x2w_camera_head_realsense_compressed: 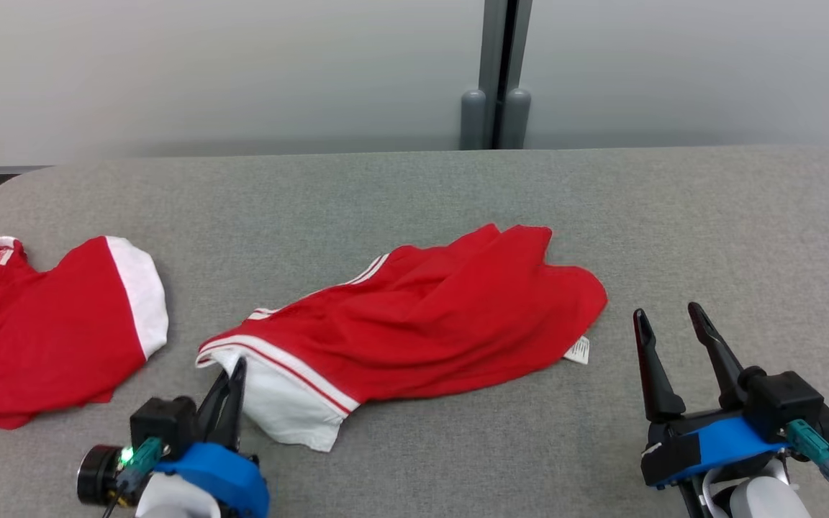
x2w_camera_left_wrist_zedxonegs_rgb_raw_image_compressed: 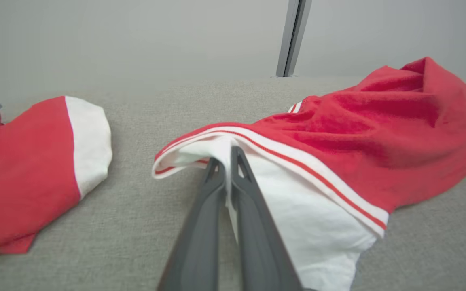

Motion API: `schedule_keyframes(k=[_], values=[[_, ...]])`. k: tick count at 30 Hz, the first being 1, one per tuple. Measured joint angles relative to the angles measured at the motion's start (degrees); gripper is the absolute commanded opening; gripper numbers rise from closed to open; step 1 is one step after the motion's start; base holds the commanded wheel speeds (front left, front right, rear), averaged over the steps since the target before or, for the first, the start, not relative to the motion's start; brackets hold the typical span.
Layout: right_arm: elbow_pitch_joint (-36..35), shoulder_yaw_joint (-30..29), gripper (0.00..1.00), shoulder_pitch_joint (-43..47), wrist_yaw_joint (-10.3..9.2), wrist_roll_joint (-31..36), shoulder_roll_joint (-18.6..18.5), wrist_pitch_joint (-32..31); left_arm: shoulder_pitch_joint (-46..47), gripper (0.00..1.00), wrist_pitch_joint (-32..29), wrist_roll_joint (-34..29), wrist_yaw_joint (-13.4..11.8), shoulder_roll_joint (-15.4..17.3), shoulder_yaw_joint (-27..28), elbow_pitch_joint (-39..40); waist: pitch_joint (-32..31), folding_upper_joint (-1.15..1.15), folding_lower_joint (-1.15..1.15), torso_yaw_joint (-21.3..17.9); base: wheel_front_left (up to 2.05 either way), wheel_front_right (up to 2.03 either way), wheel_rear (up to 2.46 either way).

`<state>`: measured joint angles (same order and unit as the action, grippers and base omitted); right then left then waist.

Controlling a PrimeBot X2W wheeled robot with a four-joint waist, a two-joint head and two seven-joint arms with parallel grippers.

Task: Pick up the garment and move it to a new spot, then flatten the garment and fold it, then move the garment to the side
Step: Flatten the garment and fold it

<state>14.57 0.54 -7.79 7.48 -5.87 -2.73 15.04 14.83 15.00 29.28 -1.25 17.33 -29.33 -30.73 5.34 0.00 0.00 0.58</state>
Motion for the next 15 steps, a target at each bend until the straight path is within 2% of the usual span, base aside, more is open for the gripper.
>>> schedule_keyframes(k=[8,11,15], values=[[0.4,-0.1,1.00,0.3,0.00,-0.3,0.0,0.0,-12.7,0.00,-0.1,3.4,-4.7,2.1,4.1,8.0,-0.4,0.00,0.00,2.4,0.00,0.00,0.00],[0.5,-0.3,1.00,0.4,0.00,-0.3,0.0,0.0,-15.8,0.00,-0.9,4.5,-5.8,2.1,4.3,10.3,-0.2,0.00,0.00,2.9,0.00,0.00,0.00],[0.7,-0.2,1.00,0.4,0.00,-0.3,0.0,0.0,-17.8,0.00,-2.2,4.9,-6.0,1.9,3.5,11.6,-0.1,0.00,0.00,3.4,0.00,0.00,0.00]])
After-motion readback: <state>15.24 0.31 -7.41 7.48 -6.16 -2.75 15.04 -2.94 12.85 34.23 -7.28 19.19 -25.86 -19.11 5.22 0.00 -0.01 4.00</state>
